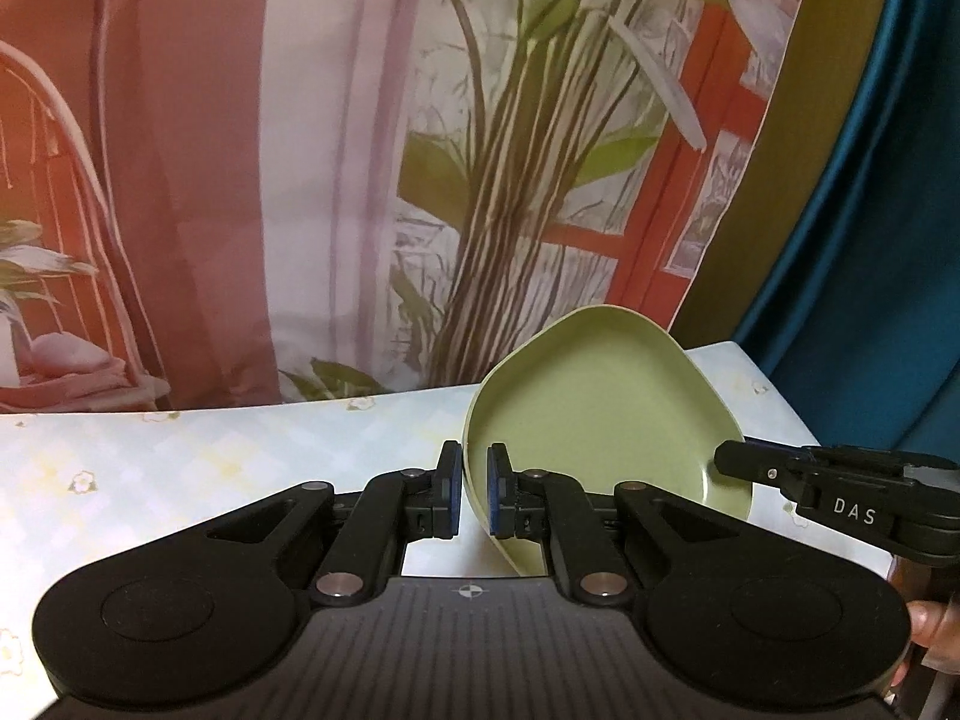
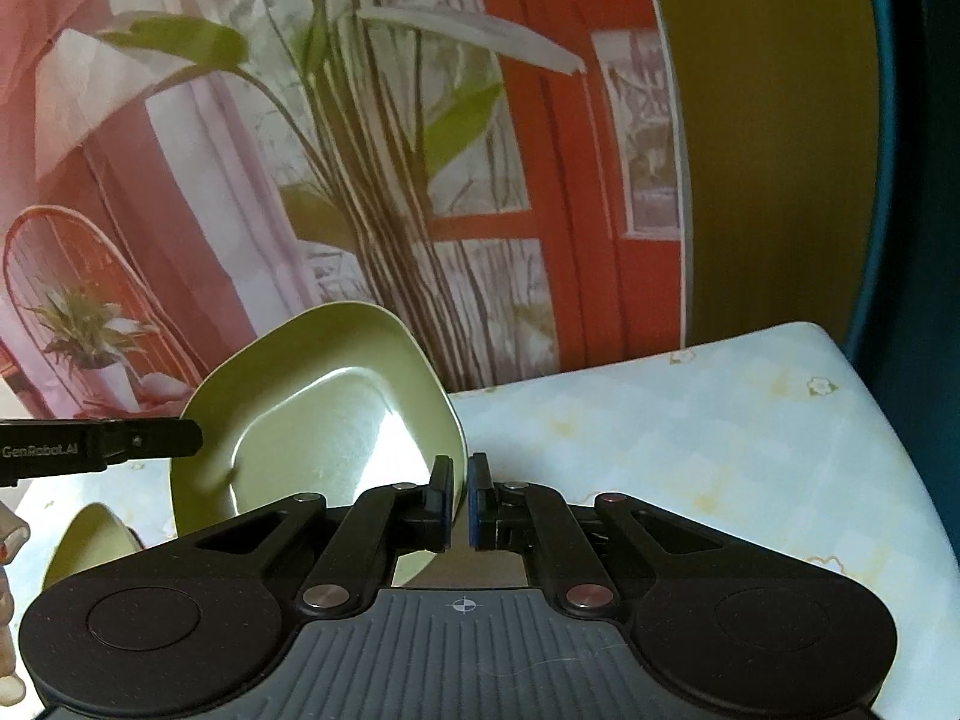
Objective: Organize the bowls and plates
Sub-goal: 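Lift the stacked plates up with the left tool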
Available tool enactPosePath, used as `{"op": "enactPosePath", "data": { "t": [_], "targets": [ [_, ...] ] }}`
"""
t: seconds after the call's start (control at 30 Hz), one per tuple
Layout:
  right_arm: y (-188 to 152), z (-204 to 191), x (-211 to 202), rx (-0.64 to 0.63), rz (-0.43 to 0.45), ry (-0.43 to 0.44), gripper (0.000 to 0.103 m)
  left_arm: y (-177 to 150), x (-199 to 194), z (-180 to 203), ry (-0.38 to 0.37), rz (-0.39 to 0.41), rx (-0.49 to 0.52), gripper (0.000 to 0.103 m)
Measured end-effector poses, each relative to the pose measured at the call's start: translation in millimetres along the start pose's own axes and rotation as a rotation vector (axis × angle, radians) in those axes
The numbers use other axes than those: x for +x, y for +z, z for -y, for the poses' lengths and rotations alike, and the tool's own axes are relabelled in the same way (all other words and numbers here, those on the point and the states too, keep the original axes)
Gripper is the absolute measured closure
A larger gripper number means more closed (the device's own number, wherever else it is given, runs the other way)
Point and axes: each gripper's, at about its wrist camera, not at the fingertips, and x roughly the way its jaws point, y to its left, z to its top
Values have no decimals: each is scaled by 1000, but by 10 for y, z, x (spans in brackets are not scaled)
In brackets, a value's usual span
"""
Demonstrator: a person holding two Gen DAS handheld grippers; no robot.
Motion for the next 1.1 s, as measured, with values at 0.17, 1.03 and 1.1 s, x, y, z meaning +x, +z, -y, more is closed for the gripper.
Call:
{"op": "enactPosePath", "data": {
  "t": [0.17,1.03,1.1],
  "targets": [
    [58,-168,-86,-18,4,2,98,12,-213,-85,2,18,-3,93],
    [-115,-1463,-266,-121,-63,105,98,-484,-1265,-996,90,47,-120,93],
    [-127,-1558,-262,-123,-62,108,98,-510,-1309,-1050,107,49,-127,93]
  ]
}}
